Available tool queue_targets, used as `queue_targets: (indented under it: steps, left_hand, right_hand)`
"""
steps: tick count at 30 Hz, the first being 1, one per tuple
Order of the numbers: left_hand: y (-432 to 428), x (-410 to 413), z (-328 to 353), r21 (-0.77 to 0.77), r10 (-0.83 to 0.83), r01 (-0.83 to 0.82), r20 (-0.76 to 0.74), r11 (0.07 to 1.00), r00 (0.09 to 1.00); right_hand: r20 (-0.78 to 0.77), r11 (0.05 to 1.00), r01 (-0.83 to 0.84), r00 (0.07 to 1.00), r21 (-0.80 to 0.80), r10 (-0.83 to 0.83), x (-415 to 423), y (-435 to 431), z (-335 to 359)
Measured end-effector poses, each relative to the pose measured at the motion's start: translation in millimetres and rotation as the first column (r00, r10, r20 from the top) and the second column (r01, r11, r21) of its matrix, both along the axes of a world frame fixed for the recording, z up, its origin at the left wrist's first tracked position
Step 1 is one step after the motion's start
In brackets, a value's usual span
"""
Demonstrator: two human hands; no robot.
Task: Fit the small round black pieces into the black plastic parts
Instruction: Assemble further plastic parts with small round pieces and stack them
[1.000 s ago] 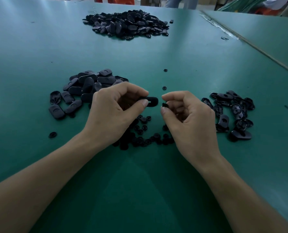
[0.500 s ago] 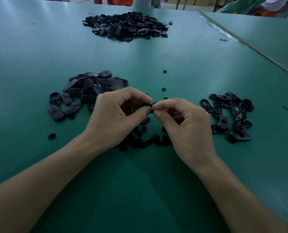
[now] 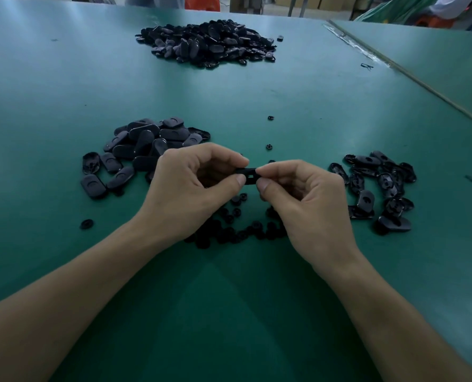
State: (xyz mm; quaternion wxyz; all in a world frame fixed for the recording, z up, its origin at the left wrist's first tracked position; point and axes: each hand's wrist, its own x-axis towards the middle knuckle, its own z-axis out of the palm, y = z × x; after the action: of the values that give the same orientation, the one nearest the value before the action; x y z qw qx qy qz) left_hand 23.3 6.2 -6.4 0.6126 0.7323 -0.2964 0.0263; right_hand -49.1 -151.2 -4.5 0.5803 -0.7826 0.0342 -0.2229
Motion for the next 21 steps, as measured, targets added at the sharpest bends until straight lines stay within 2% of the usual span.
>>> queue_targets:
  steps: [8,21]
  left_hand:
    - [0.4,-0.5,1.5,-0.01,-0.015,0.015,-0.001,1.0,1.0]
    - [-0.7,-3.6,1.9,0.004,-0.043,0.043,0.035,0.999,0.998]
  right_hand:
    - [-0.025,0.998,0.005,1.0,0.055,-0.004,1.1,-0.8,-0.7]
    - [0.02,0.993,0.024,1.0,-0.12,-0.022,-0.3,1.1,-0.8]
